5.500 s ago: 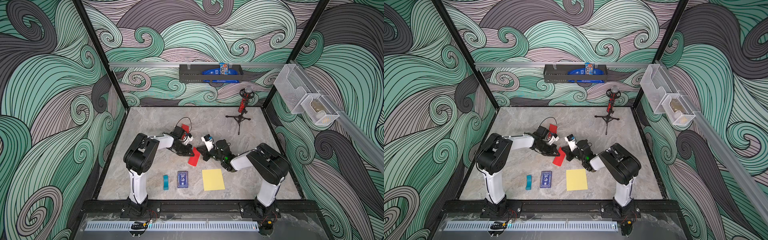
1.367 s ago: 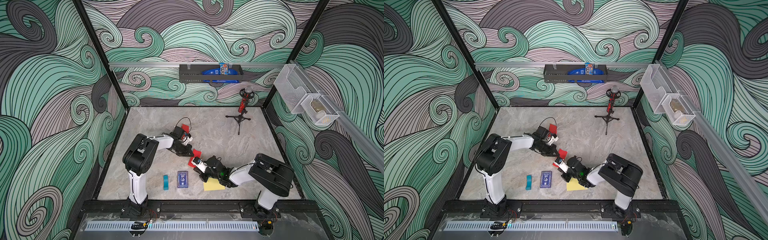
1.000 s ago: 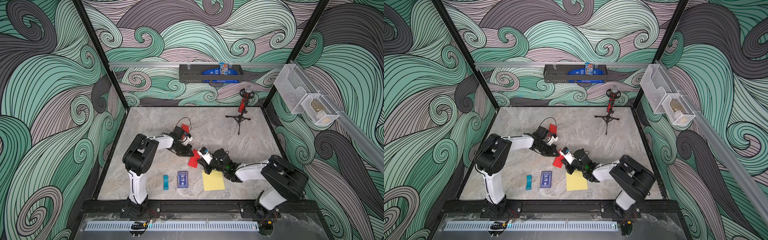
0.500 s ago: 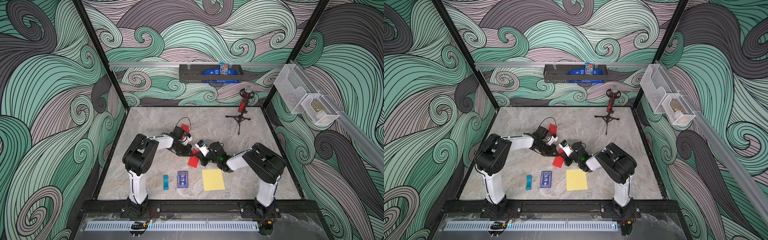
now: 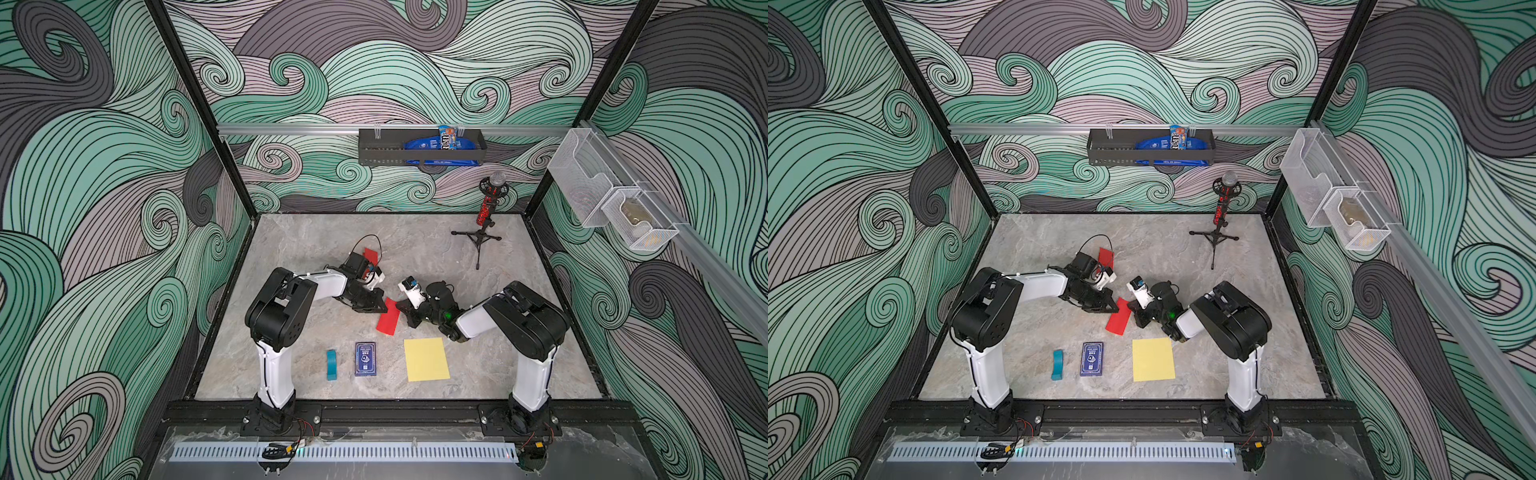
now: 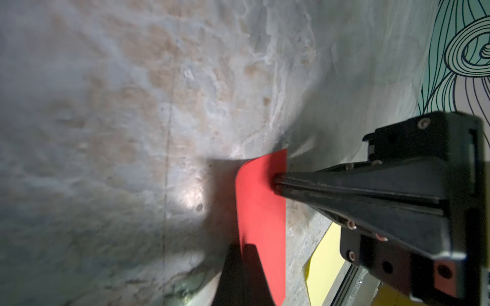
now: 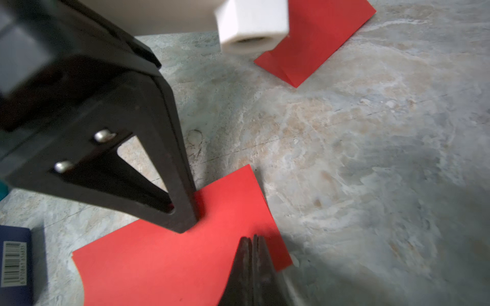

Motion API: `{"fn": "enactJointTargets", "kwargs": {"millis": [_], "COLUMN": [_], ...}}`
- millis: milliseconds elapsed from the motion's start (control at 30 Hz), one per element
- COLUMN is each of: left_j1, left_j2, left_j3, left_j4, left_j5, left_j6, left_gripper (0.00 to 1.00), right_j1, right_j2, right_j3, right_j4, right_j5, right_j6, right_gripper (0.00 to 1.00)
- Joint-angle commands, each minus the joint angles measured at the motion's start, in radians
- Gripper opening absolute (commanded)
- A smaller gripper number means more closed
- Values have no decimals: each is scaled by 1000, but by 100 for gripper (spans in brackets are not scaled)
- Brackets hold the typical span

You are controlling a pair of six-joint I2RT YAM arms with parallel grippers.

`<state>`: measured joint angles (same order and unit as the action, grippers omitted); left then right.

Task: Fold the square paper along the opposite sides
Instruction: Smooth out the paper at the center of the board.

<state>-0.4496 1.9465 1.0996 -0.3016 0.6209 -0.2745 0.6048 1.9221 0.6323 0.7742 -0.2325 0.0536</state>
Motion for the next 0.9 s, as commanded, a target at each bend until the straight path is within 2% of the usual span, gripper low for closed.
{"fn": "enactJointTargets", "kwargs": {"millis": [0,233,400,633,867], "left_j1": [6,6,7,12,16], "left_j2": [8,10,23,33,38], "left_j3": [-26,-27,-20,-20,-19], "left_j4": [-44,-42,-42,-42,-44], "left_j5": [-91,-95,-96,-101,-108], "left_j6": [-2,-3,-5,-9,-11], "left_gripper": [0,0,0,0,0], "right_j1": [-26,-44,55,128,168], "right_j2": [22,-26,-145,-78,-111], "right_j3": [-24,1,-31,-63,-132], "right_j4": [-23,-81,-50,-90,-160], "right_j5": [44,9,32,68,111], "right_j6": [12,6,-55,-73,-94], "right_gripper": [0,0,0,0,0]}}
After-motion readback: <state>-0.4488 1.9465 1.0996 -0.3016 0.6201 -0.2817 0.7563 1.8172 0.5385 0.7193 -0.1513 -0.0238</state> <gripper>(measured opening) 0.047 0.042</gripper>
